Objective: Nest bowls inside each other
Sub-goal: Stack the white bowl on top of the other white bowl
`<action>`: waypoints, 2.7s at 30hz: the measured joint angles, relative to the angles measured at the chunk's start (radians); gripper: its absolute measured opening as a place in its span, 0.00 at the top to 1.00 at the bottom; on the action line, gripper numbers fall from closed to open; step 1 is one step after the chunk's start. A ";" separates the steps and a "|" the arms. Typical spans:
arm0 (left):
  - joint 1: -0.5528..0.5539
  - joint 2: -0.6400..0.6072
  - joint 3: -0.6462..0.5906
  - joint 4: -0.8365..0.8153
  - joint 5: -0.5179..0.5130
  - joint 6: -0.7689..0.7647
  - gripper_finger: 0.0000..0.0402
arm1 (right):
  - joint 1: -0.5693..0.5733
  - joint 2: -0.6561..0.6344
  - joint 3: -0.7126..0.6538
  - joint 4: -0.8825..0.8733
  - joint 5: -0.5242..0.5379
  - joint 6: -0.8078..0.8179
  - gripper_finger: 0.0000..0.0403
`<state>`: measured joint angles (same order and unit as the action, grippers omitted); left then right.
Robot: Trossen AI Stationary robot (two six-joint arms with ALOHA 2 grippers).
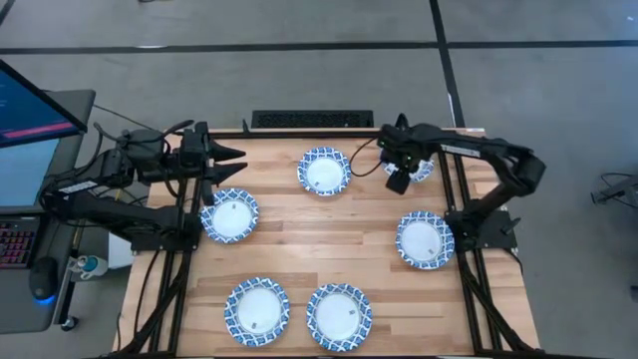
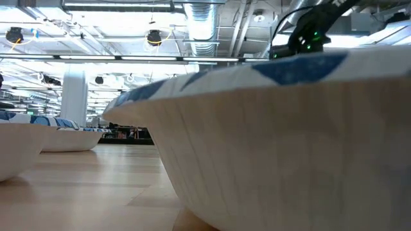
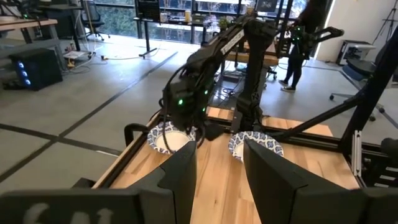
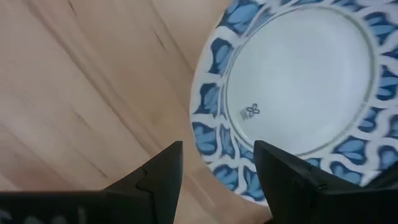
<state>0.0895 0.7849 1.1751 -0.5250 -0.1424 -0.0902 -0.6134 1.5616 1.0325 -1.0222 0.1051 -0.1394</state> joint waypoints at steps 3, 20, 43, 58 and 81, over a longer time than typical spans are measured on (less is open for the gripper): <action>0.000 0.000 0.000 0.000 0.003 0.000 0.69 | 0.004 0.039 0.000 0.029 0.001 0.000 0.45; 0.000 0.000 0.000 0.000 0.004 0.000 0.69 | 0.002 0.156 0.000 0.119 0.023 0.000 0.53; 0.000 0.000 0.000 -0.001 0.004 0.028 0.69 | 0.200 0.094 0.000 0.102 0.074 0.076 0.98; 0.000 0.001 0.000 -0.007 0.004 0.023 0.69 | 0.508 -0.059 0.227 0.069 0.174 0.234 0.99; 0.000 -0.036 -0.001 -0.042 0.004 -0.002 0.69 | 0.449 0.566 0.779 0.011 0.166 -0.079 0.95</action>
<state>0.0894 0.7484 1.1744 -0.5670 -0.1386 -0.0922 -0.1642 2.1271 1.8118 -1.0109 0.2708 -0.2184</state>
